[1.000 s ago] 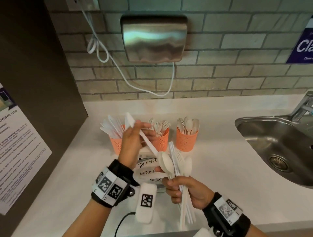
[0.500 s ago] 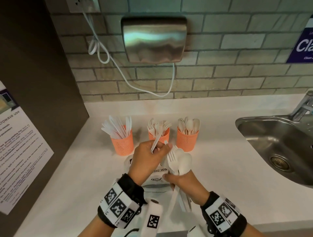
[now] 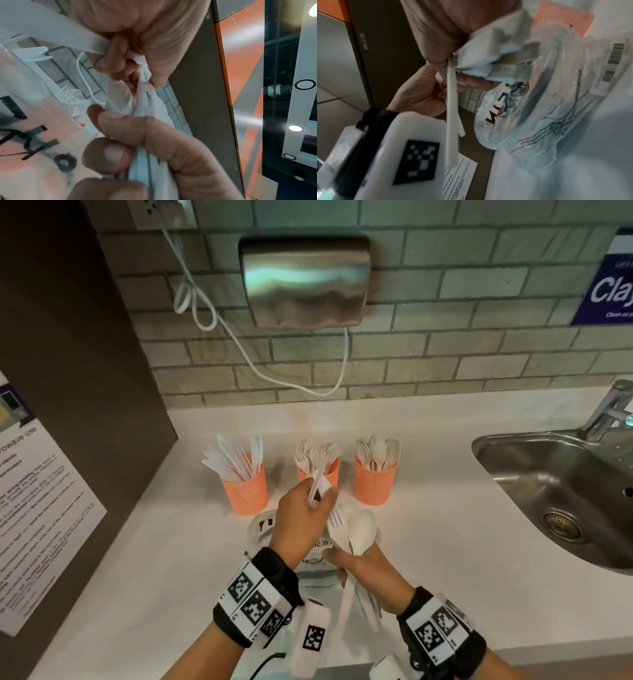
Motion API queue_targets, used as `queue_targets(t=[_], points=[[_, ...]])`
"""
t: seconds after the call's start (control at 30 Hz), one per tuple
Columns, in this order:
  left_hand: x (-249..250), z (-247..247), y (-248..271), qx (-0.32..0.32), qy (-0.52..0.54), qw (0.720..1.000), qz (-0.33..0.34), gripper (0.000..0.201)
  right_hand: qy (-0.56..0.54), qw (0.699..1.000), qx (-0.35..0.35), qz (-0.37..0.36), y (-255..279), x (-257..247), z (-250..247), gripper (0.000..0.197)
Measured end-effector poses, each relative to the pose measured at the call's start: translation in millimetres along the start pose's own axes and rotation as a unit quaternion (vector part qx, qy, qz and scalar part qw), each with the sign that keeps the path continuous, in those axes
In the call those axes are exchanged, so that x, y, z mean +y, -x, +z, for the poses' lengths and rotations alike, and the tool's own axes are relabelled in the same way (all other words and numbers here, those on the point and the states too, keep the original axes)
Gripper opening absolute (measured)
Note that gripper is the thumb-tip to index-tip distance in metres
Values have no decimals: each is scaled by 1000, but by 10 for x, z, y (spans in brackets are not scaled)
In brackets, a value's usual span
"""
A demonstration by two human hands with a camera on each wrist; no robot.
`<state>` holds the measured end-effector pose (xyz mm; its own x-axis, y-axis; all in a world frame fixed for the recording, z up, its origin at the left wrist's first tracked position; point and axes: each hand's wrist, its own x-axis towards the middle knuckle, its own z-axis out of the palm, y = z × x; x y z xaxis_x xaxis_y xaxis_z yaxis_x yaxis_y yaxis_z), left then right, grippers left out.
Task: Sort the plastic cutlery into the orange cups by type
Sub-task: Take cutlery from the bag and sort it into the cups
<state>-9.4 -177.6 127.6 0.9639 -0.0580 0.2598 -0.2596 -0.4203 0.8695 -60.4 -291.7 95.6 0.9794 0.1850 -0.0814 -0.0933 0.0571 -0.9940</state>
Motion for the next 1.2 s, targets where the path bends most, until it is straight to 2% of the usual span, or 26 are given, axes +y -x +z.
queue_targets(t=[0.1, 0.17, 0.27, 0.33, 0.43, 0.5, 0.6, 0.67, 0.83, 0.97, 1.07, 1.13, 1.2], points=[[-26, -4, -72, -10, 38, 999, -21, 22, -10, 999, -28, 23, 8, -37, -36, 30], [42, -20, -116, 15, 100, 994, -44, 27, -9, 999, -44, 28, 13, -64, -51, 20], [95, -20, -146, 53, 149, 986, -53, 29, -15, 998, -52, 35, 15, -83, -65, 16], [96, -9, -113, 36, 146, 988, -41, 25, -18, 998, -45, 38, -3, -81, -75, 16], [45, 26, -88, -21, 85, 996, -30, 18, -25, 998, -29, 44, -30, -60, -106, 16], [29, 36, -127, -17, 90, 995, -47, 21, -25, 998, -32, 49, -32, -55, -115, 17], [51, 7, -233, 34, 178, 980, -86, 28, -20, 997, -46, 64, -24, -40, -114, 19], [69, -17, -268, 45, 227, 968, -93, 28, -17, 996, -53, 72, -26, -43, -114, 20], [120, -31, -251, -1, 244, 965, -93, 19, -21, 996, -66, 64, -42, -54, -99, 12], [176, -111, -328, -3, 361, 923, -134, 20, -75, 990, -74, 97, -81, -34, -129, 8], [208, -235, -406, 40, 465, 872, -148, 16, -173, 964, -143, 140, -107, -33, -203, 21], [222, -330, -459, 61, 518, 839, -154, 17, -302, 915, -212, 165, -146, -29, -248, 16], [216, -439, -498, 72, 537, 824, -166, 19, -405, 856, -266, 182, -173, -54, -275, 16]])
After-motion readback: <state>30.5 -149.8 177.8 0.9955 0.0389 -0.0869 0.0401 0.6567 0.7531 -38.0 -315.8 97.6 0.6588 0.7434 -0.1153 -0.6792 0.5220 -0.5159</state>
